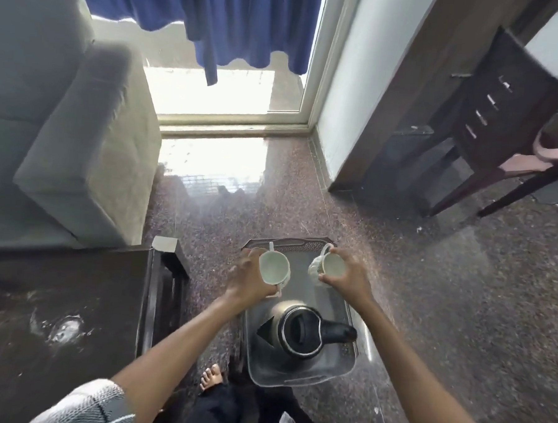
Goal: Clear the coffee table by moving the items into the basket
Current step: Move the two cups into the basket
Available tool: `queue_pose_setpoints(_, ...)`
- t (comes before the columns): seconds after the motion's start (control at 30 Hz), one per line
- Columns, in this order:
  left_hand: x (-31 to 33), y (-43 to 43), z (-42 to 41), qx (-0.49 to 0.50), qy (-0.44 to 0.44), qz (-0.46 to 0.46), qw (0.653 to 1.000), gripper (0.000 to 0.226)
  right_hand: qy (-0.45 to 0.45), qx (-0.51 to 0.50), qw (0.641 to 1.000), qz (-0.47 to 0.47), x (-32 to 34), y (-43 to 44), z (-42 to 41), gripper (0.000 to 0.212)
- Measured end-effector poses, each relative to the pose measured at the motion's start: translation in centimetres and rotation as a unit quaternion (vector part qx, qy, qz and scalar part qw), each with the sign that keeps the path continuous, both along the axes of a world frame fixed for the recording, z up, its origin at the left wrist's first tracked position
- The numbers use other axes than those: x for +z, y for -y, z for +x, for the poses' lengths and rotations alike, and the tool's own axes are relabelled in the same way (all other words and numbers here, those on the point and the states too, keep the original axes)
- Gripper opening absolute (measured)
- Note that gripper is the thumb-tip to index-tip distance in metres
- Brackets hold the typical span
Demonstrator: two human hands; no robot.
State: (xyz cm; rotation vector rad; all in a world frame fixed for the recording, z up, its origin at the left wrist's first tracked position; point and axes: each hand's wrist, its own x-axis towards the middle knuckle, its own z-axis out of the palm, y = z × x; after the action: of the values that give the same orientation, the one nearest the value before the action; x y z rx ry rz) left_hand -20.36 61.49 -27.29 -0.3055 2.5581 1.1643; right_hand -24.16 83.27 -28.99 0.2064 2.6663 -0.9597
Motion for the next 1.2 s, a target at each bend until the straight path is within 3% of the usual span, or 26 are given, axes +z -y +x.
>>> queue_pose_setpoints(0.27, -5.0, -4.8, -5.2, -0.069, 0.038, -0.081, 0.994, 0.076, 0.053, 0.096, 0.988, 0.106, -5.6, -0.7, -4.4, 0.068)
queue_pose_setpoints(0.43, -8.7, -6.5, -6.7, -0.085, 0.037, -0.133, 0.987, 0.072, -0.002, 0.116, 0.977, 0.178, -8.3, -1.2, -5.5, 0.061)
queue_pose_setpoints(0.67, -14.0, -7.6, -7.6, -0.087, 0.007, -0.208, 0.974, 0.062, -0.067, 0.198, 0.929, 0.305, -13.0, -1.5, -6.3, 0.064)
queue_pose_setpoints(1.0, -18.3, -8.1, -8.1, -0.034, -0.005, -0.196, 0.98, 0.06, -0.12, 0.196, 0.91, 0.346, -15.4, -1.2, -6.0, 0.07)
queue_pose_setpoints(1.2, -18.9, -8.2, -8.2, -0.04, -0.021, -0.243, 0.969, 0.057, -0.123, 0.198, 0.907, 0.35, -15.7, -0.9, -6.6, 0.072)
